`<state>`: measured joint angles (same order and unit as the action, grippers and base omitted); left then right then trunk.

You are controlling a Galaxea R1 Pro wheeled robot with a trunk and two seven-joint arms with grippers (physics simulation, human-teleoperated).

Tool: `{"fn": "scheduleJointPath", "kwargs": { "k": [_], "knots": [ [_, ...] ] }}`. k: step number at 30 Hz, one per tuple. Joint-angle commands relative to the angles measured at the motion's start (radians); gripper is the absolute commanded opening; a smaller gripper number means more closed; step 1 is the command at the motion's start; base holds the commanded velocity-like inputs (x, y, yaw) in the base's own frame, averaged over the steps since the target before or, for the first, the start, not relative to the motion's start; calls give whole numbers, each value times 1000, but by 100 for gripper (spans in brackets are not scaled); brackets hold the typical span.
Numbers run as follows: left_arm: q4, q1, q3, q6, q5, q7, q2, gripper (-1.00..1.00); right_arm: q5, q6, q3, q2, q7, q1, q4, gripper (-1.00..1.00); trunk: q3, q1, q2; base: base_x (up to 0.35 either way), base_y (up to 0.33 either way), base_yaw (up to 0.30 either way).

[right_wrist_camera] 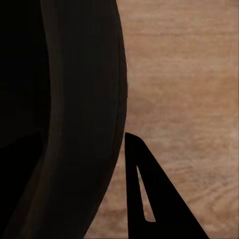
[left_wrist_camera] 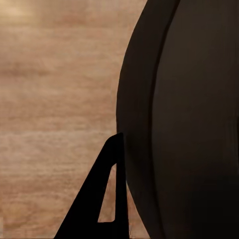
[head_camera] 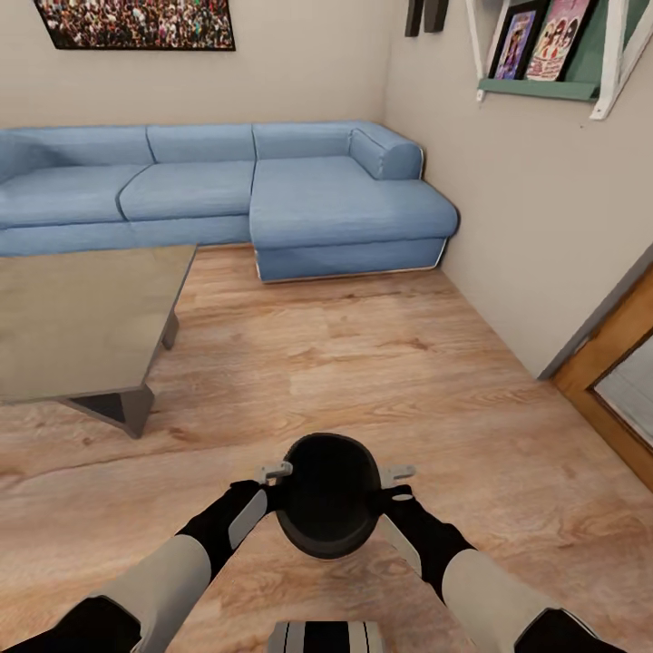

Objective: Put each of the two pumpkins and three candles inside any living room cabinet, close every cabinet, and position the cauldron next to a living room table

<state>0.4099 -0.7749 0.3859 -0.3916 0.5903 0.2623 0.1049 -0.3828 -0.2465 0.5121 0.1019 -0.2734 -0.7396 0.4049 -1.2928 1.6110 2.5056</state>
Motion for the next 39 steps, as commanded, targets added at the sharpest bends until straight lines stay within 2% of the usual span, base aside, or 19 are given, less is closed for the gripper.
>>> {"fn": "scheduleJointPath", "kwargs": {
  "k": [1,25,39],
  "knots": [
    [29,0,5,22,8,-25,1,-100,-28,3,-9,7,40,0,-1,-100,0,0,0,289,100,289],
    [29,0,5,22,8,-25,1,-100,-28,3,-9,7,40,0,-1,-100,0,0,0,239,104,288],
    [29,0,5,23,9,-25,1,-100,-22,3,-7,7,37,0,-3,-100,0,0,0,31,14,24]
  ]
}}
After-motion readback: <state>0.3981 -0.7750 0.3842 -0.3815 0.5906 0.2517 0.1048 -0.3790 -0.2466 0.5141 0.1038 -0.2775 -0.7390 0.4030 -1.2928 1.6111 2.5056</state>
